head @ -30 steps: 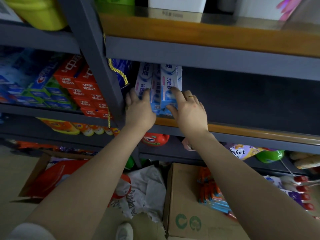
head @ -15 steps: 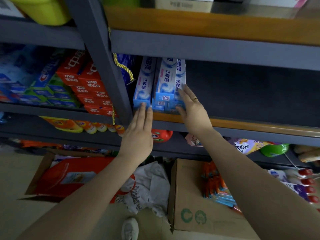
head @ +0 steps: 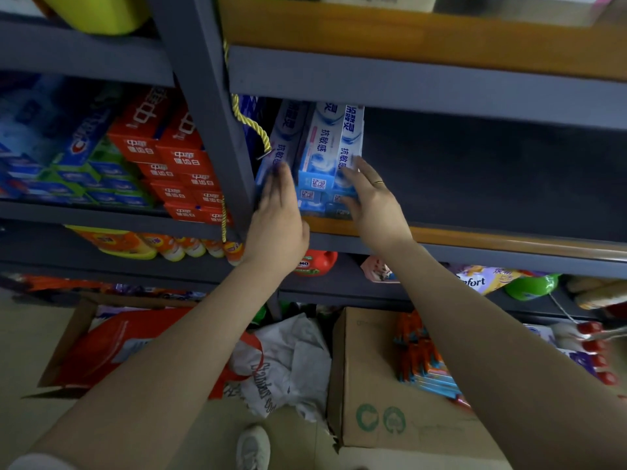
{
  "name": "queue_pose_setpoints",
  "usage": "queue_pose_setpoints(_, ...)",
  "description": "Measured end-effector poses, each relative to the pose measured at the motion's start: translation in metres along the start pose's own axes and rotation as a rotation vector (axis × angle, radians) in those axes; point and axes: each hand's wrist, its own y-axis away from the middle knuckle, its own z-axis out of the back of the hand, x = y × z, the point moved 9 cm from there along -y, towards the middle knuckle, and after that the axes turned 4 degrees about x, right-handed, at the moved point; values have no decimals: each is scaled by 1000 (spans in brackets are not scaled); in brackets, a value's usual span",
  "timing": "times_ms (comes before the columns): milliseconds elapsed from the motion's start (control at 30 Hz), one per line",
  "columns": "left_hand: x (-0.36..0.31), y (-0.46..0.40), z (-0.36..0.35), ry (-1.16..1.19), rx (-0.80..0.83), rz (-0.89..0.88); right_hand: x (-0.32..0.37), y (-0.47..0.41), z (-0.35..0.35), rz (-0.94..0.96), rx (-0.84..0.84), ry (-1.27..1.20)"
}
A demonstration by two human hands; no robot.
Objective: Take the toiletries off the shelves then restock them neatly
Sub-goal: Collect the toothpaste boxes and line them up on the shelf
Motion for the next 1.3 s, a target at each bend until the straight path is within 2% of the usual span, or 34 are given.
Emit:
queue_pose_setpoints(267,-2,0,-7,-233,-76,-169,-4,-3,-4,2,12,-1)
queue_pose_setpoints(433,-7,-6,0,-336,-167,-217,-7,-9,-4,-62,97,58)
queue_pose_setpoints(533,-13,-14,6,-375,-156,-223,-10,-11,0,-77,150,134)
queue_pose_setpoints(800,-18,-17,8,-347,-169,-218,-16,-7,4,-27,185,217)
queue_pose_setpoints(967,-14,-9,19,-82,-223,-223,5,-2,22,58,-87,111)
queue_pose_setpoints(1100,-14,0,14,-105,-207,-317,29,1,12,166,-118,94)
queue_pose_setpoints(1200,-10,-4,13,-121,-194,-314,20,-3,6,125,-73,-86)
queue_pose_setpoints(1267,-11,-7,13,-116,-179,-305,-2,-6,11,32,-70,-186)
queue_pose_setpoints(1300,-11,-9,13,-103,-168,-297,-13,-9,9,-27,-16,-191)
